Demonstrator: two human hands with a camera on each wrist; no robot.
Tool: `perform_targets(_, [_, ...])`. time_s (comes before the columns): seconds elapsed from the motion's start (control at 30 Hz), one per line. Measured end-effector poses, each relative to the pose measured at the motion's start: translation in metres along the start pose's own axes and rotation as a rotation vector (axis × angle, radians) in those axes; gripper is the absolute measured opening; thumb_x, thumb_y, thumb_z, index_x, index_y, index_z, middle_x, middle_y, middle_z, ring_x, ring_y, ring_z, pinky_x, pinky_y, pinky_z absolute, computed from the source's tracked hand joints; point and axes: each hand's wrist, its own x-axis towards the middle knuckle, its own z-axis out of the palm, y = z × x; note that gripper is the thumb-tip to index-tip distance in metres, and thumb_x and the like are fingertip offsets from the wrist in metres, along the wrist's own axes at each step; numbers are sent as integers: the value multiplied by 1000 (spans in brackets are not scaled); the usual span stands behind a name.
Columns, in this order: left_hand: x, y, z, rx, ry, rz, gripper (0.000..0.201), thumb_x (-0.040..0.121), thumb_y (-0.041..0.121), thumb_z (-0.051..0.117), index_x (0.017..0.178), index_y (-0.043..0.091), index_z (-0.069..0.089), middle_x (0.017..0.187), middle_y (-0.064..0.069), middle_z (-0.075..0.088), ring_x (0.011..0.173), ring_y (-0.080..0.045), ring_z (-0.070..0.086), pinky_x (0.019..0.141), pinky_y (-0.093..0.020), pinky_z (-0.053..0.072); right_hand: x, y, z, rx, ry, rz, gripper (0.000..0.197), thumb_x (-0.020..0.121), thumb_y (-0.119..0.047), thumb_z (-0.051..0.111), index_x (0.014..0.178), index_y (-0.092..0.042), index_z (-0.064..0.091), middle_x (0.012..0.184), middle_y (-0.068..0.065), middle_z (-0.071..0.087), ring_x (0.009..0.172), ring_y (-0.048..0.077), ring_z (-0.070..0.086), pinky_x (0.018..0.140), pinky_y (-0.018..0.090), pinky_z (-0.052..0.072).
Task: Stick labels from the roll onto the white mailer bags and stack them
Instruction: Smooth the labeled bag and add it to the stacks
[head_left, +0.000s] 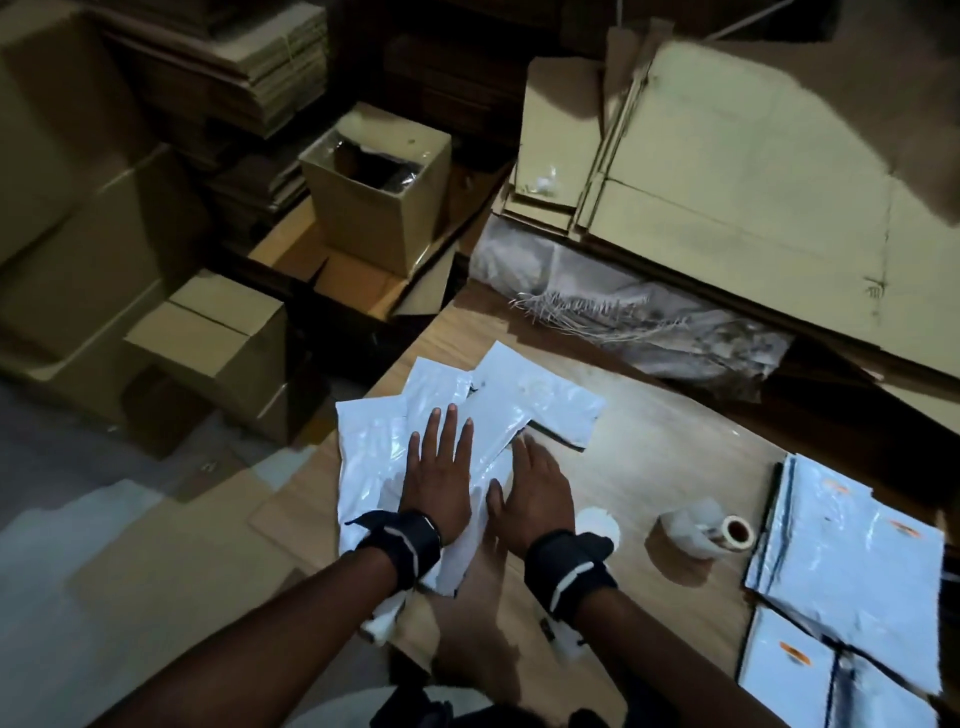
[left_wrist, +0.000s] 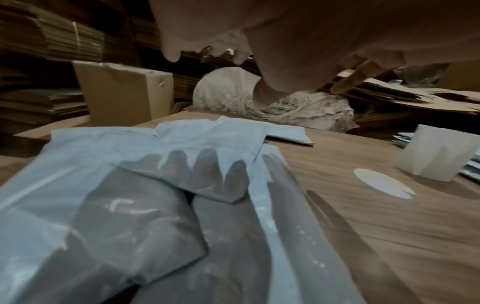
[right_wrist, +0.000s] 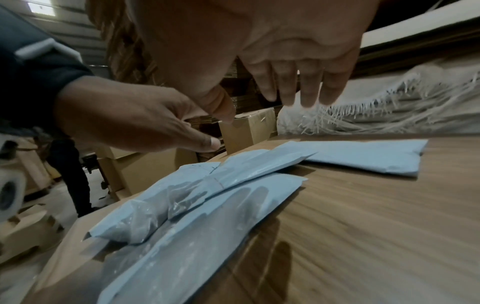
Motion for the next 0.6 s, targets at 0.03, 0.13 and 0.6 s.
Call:
perform_targets(0.03, [5,-7,2,5,-48,-14,82,95,35,47,156,16,-5,161,-10,-19,148,-31,-16,120,-50,-1,3,-5,2,21,-33,19,63,88,-38,53,145,-15,38,143,8,47,130,29,43,106,37,37])
perform_targets(0.13, [22,-26,5,3,-137,-65,78,97,29,44,156,17,-6,162,-8,-17,149,-29,-13,120,-45,3,16,-17,12,32,-157,132,46,90,-41,49,132,-21,48,125,6,56,112,30,53,90,38,45])
perform_targets(0.6, [64,-66,18,-416,-326,-149,64,96,28,53,152,19,24,147,-10,41,130,-31,46,108,-42,39,65,2,67,687,-325,641,47,70,-27,70,112,-11,56,81,5,74,90,27,70,91,45,54])
